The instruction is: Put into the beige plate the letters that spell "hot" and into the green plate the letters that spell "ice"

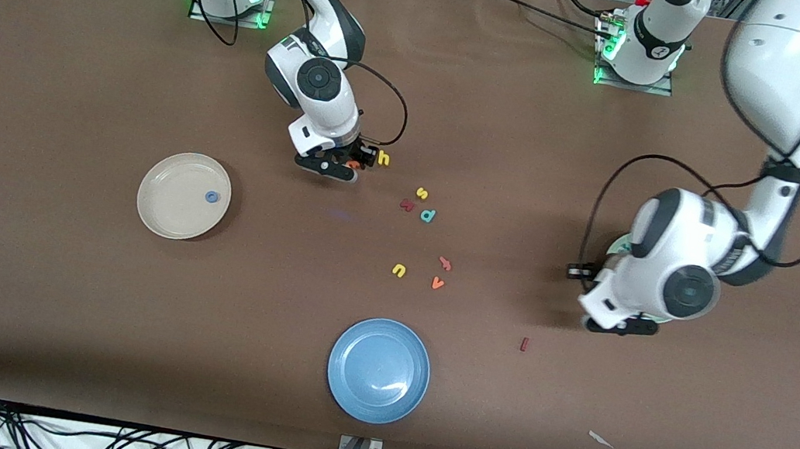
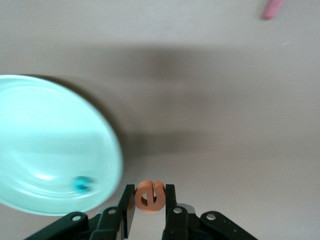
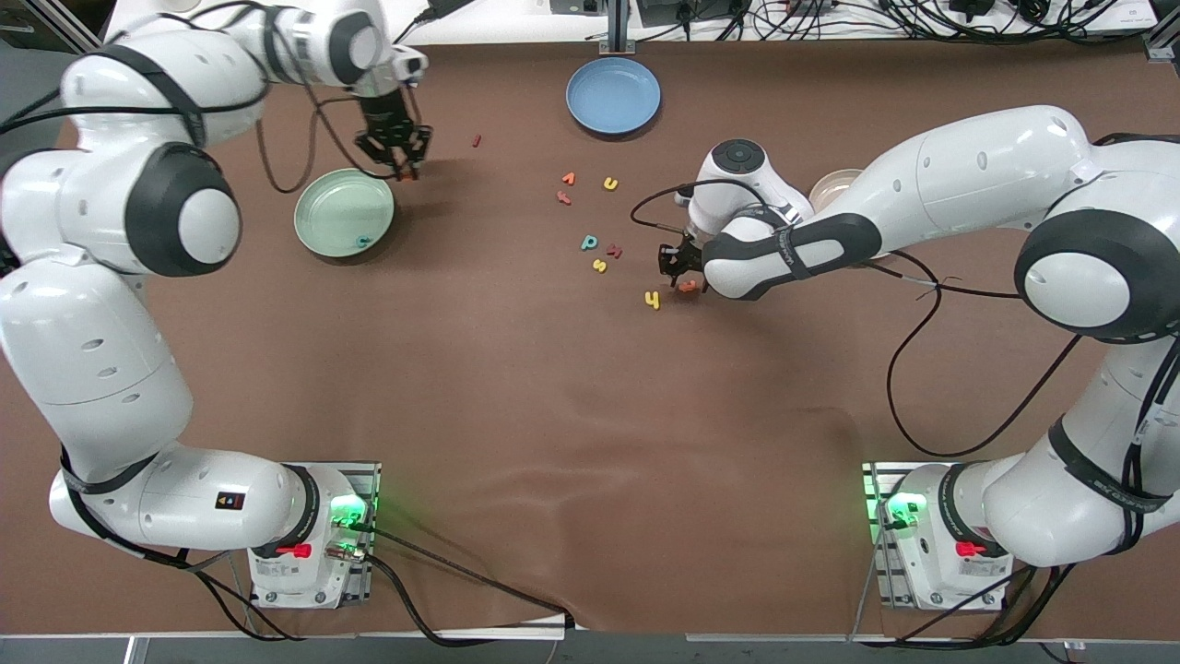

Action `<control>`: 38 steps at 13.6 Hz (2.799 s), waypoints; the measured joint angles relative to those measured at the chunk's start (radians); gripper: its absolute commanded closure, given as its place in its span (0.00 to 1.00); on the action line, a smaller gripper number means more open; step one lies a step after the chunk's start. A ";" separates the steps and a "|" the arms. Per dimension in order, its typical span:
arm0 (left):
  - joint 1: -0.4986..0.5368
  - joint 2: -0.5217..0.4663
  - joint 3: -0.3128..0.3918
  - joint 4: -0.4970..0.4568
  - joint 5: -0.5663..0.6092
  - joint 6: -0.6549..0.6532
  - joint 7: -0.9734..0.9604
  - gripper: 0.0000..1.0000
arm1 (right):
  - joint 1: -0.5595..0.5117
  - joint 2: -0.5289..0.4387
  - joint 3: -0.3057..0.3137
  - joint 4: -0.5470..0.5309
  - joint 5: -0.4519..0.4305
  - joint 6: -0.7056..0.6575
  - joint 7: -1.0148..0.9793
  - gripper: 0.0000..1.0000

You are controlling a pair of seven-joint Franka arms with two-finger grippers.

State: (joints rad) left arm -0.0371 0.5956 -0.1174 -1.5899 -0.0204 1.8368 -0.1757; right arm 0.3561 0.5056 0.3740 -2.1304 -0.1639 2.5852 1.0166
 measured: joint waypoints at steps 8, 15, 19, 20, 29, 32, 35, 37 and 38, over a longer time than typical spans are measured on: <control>0.156 0.082 -0.004 -0.039 0.029 0.061 0.255 0.00 | 0.000 0.014 0.000 -0.001 -0.032 0.018 0.001 0.79; 0.118 0.070 -0.040 0.037 -0.001 0.073 0.116 0.00 | -0.001 -0.013 -0.016 0.007 -0.041 0.010 -0.010 0.91; -0.016 0.090 -0.044 0.078 -0.006 0.248 -0.070 0.00 | -0.082 -0.124 -0.034 0.020 -0.038 -0.152 -0.179 0.91; -0.030 0.105 -0.043 0.078 -0.006 0.311 -0.090 0.00 | -0.118 -0.152 -0.036 0.020 -0.030 -0.192 -0.248 0.91; -0.080 0.269 -0.042 0.223 -0.006 0.439 -0.139 0.00 | -0.329 -0.233 -0.211 0.011 0.020 -0.341 -0.950 0.64; -0.101 0.308 -0.041 0.247 -0.006 0.472 -0.154 0.00 | -0.331 -0.225 -0.223 0.008 0.020 -0.340 -0.968 0.22; -0.111 0.334 -0.041 0.252 -0.006 0.506 -0.166 0.09 | -0.330 -0.223 -0.223 0.008 0.022 -0.340 -0.968 0.01; -0.113 0.343 -0.041 0.255 -0.006 0.520 -0.168 0.34 | -0.330 -0.223 -0.223 0.008 0.029 -0.341 -0.967 0.01; -0.113 0.344 -0.041 0.256 -0.006 0.521 -0.169 0.47 | -0.330 -0.223 -0.223 0.008 0.045 -0.340 -0.967 0.01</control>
State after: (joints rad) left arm -0.1502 0.9400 -0.1581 -1.3340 -0.0268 2.3575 -0.3450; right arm 0.0262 0.2826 0.1515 -2.1223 -0.1191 2.2447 0.0494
